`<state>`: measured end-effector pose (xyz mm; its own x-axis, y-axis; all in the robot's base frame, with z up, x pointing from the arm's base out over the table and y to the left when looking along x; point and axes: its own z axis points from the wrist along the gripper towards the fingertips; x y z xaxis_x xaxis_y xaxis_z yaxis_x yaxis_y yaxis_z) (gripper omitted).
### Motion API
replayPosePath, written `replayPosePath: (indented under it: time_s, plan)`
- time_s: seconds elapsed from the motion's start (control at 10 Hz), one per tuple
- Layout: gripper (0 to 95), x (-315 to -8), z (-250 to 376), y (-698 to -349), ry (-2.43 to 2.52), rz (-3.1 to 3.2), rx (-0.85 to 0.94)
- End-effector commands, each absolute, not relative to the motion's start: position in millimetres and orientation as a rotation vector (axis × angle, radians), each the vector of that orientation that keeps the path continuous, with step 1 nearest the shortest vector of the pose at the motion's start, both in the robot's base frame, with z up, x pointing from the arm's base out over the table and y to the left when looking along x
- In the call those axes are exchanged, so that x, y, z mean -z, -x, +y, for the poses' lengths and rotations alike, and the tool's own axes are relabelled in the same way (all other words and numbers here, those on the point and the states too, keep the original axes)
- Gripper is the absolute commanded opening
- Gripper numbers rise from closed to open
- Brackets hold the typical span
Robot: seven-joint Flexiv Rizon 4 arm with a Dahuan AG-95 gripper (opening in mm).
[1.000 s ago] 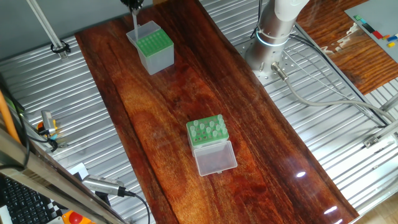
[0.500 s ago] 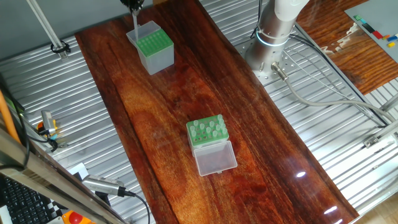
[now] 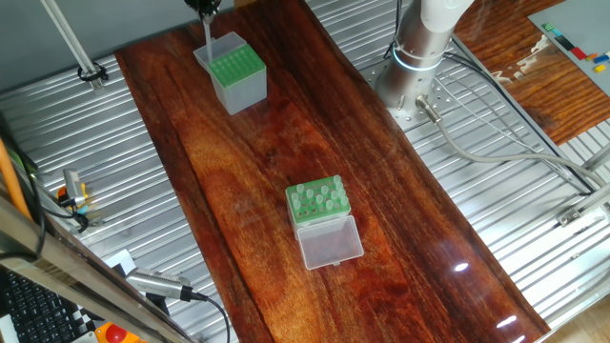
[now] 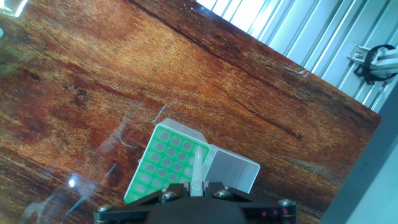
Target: Transfer all large pipette tips from one holder to another
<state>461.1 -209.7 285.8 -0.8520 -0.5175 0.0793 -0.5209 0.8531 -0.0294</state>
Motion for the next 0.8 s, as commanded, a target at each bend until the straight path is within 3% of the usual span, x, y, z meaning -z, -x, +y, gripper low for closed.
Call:
replayPosePath:
  time_s: [0.1,0.8]
  plan:
    - [0.0,-285.2,-210.1,-460.8,-0.832,-2.959,-0.073]
    - [0.0,-290.3,-209.1,-459.9,-0.828,-2.959,-0.07]
